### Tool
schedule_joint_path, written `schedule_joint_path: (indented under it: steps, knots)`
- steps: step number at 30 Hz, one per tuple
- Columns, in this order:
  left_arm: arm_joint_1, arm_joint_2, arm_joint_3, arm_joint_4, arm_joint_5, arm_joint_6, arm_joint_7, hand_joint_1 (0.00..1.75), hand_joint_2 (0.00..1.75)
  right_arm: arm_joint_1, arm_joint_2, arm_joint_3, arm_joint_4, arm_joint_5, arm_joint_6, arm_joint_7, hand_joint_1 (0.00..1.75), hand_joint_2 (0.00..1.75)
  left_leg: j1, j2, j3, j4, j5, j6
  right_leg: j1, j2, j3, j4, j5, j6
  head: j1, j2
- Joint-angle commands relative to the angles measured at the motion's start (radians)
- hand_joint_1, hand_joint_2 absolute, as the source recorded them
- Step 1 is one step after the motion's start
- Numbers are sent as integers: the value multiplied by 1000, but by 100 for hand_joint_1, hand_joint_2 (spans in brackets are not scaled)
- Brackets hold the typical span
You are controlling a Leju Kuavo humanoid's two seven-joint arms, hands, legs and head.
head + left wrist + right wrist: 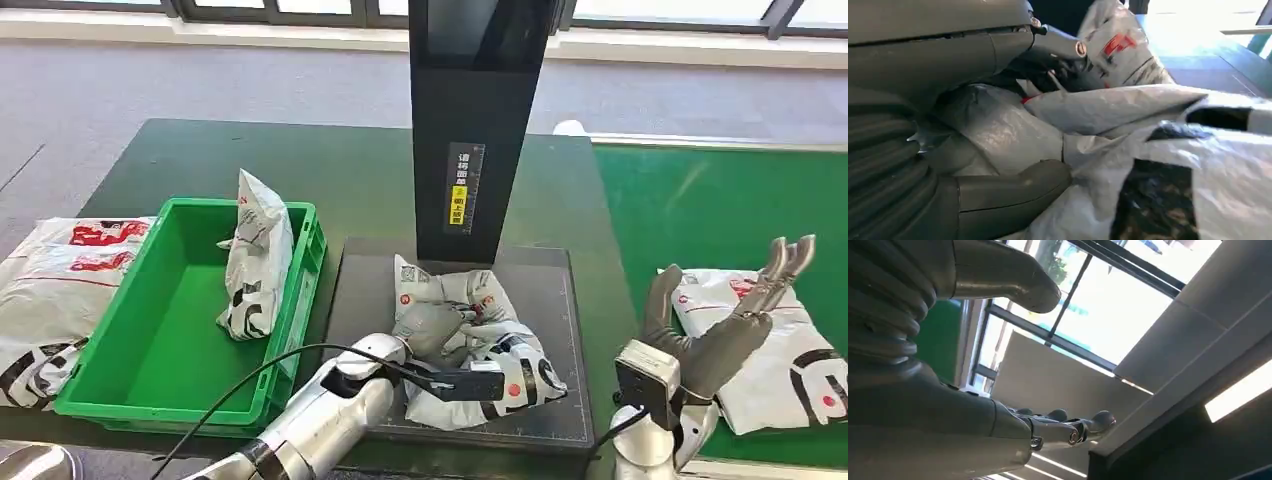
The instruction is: Moved the parcel from conveyor to table for the left to box.
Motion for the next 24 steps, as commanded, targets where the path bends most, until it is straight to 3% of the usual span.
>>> schedule_joint_path:
  steps: [1,4,7,8,16,17,18,20,22,24]
  knots:
    - [-29,17,-65,80,-65,30,88,175,175,-2,7,-16,41,22,21,9,0,175,0,1,3,-2,0,0,0,0,3,-2,0,-1,0,0]
    - [-20,27,-51,51,-61,56,73,175,175,-1,5,-10,39,31,29,15,0,175,0,3,3,-2,0,0,0,2,3,-2,1,-1,0,0]
    - [6,45,-7,-66,-68,182,54,175,175,15,13,-19,3,47,45,31,0,175,0,3,3,-2,0,0,0,2,3,-2,1,-1,0,0]
    - [29,53,19,-144,-114,328,85,175,175,26,22,-29,-15,53,56,38,0,175,0,3,3,-2,0,0,0,2,3,-2,1,-1,0,0]
    - [44,55,41,-200,-127,289,82,175,175,36,29,-37,-31,61,68,42,0,175,0,3,4,-3,0,-1,0,2,3,-3,0,-2,0,0]
    - [70,44,87,-242,-137,504,80,175,175,38,34,-38,-32,64,76,43,0,175,0,2,3,-2,0,-1,1,1,2,-2,0,-1,0,0]
    - [103,37,137,-317,-73,672,27,175,175,41,36,-35,-35,65,84,45,0,175,0,3,4,-4,0,-1,0,1,3,-3,1,-2,0,0]
    - [167,64,199,-493,54,762,-57,175,175,31,33,-18,-11,68,86,45,0,175,0,3,2,-2,0,-1,0,2,2,-2,0,-1,0,0]
    - [218,55,294,-617,74,773,-104,175,175,22,21,-6,21,65,70,47,0,175,0,8,2,-2,-1,-1,0,6,0,-1,1,-1,0,0]
    - [248,4,396,-658,129,773,-204,175,175,20,11,2,41,64,67,45,0,175,1,7,2,-2,-1,-1,1,6,0,-1,1,-1,0,0]
